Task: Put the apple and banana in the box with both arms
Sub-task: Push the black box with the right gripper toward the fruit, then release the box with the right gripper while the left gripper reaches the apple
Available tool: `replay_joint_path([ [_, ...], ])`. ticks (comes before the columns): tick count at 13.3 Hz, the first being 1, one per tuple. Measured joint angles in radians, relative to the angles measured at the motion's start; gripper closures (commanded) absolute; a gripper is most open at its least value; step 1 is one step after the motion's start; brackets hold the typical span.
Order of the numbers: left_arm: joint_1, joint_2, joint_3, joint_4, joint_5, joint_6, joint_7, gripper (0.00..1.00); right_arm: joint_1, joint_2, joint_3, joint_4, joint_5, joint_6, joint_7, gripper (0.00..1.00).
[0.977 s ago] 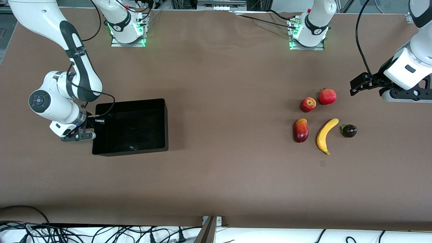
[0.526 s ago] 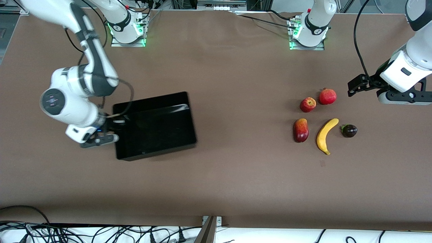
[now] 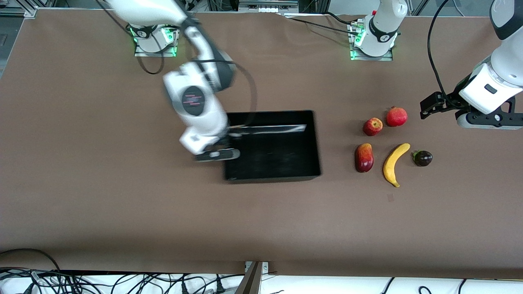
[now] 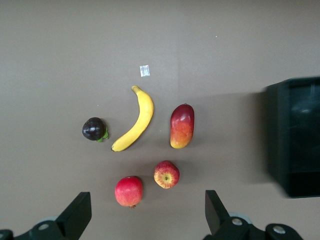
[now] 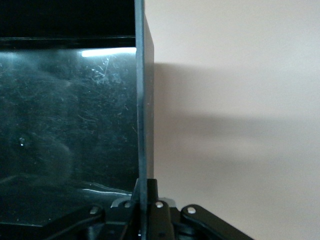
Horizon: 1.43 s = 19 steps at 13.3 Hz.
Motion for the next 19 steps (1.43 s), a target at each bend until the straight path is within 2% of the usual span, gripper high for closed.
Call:
replay_joint_path([
  [3,0.002,0.0,0.001,0.005,0.0,-0.043,-0.002,0.0,0.085,0.136,-0.005,0.115,0.013,0.036,0.099,1.0],
  [6,0.007,0.009,0.002,0.0,0.0,-0.108,-0.001,0.0,0.093,0.178,-0.007,0.153,0.037,0.08,0.117,1.0],
  [9,0.004,0.095,0.0,-0.036,0.0,-0.201,0.025,0.0,0.117,0.196,-0.007,0.155,0.037,0.119,0.139,1.0],
  [12,0.002,0.176,-0.031,-0.137,0.0,-0.135,0.062,0.0,0.14,0.211,-0.007,0.155,0.037,0.132,0.143,1.0],
  [15,0.008,0.182,-0.045,-0.279,0.0,0.065,0.238,0.0,0.141,0.213,-0.011,0.155,0.037,0.133,0.136,1.0],
  [16,0.02,0.181,-0.044,-0.329,0.0,0.138,0.311,0.0,0.141,0.213,-0.012,0.155,0.037,0.133,0.131,0.8],
  [17,0.034,0.179,-0.043,-0.381,0.0,0.208,0.373,0.0,0.141,0.213,-0.013,0.155,0.037,0.133,0.126,0.37],
  [18,0.043,0.173,-0.042,-0.435,0.0,0.282,0.414,0.0,0.14,0.213,-0.015,0.157,0.037,0.134,0.124,0.0],
  [19,0.046,0.161,-0.043,-0.498,0.0,0.364,0.435,0.0,0.139,0.211,-0.016,0.163,0.037,0.134,0.122,0.0],
])
